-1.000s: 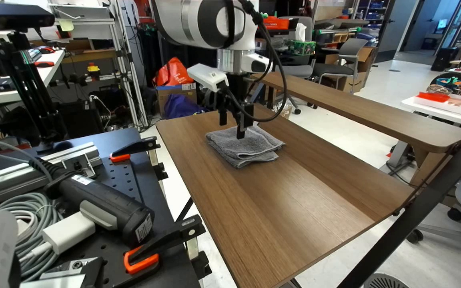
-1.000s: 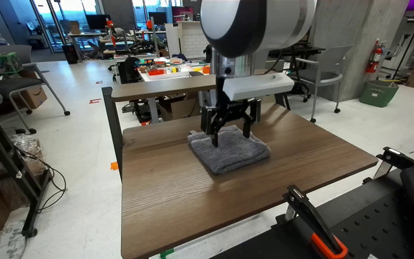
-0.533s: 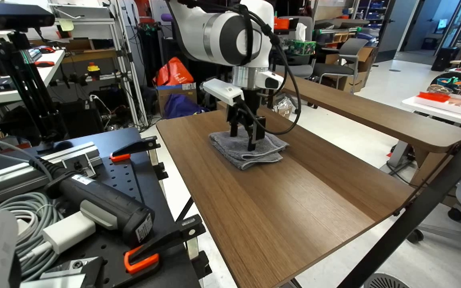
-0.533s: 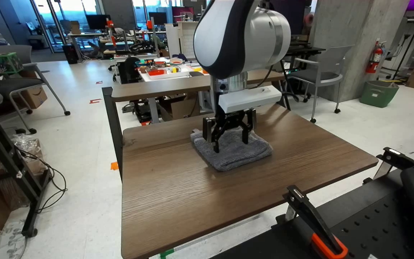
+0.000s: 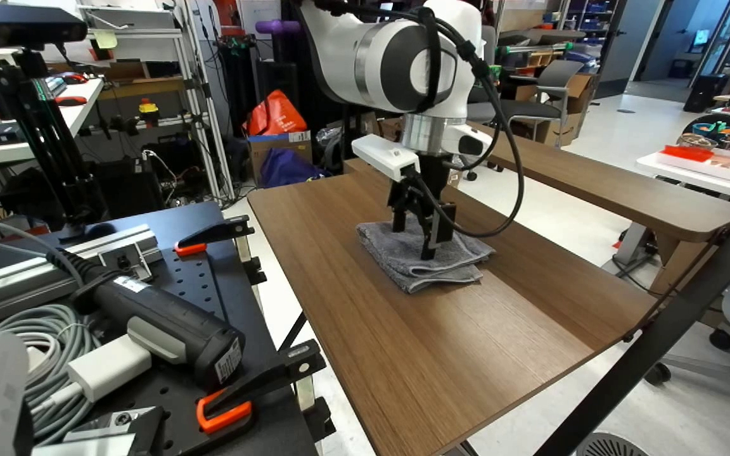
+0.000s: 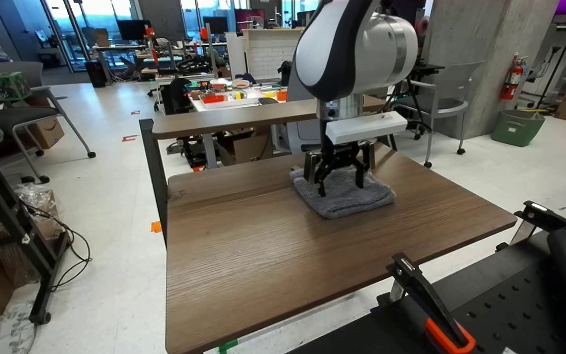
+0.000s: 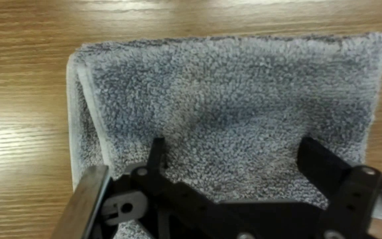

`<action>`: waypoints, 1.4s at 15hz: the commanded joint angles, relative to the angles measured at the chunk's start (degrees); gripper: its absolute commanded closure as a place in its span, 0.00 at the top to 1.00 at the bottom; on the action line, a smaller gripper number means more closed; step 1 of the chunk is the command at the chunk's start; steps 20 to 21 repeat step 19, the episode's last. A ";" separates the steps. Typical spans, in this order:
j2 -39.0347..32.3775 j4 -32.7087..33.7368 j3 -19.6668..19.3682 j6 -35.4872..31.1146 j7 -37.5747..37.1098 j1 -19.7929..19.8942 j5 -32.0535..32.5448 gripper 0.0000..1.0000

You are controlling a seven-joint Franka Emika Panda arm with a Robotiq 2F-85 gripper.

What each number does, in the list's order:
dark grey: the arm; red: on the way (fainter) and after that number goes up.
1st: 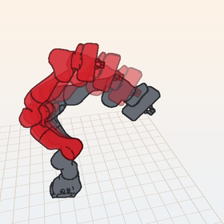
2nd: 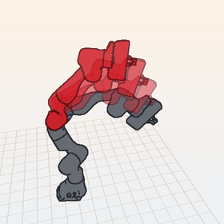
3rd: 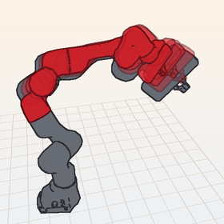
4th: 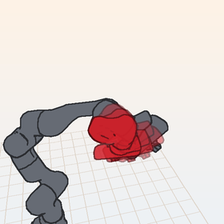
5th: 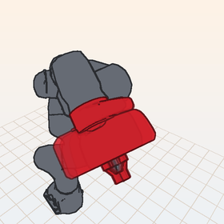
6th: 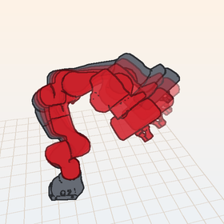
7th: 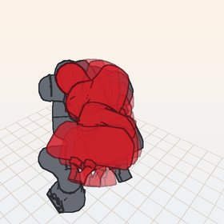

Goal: Slide the grey towel on the table to the right.

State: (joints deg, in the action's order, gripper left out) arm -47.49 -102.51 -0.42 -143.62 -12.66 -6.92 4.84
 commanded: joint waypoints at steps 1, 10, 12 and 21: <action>-0.65 -0.70 -1.64 -0.38 1.19 3.10 -2.29 1.00; 1.62 -3.10 -3.86 2.51 2.92 10.34 -4.57 1.00; 5.25 -6.28 -4.63 0.50 2.96 8.72 -2.91 1.00; 9.42 -9.92 -4.65 -2.00 3.27 5.92 -0.83 1.00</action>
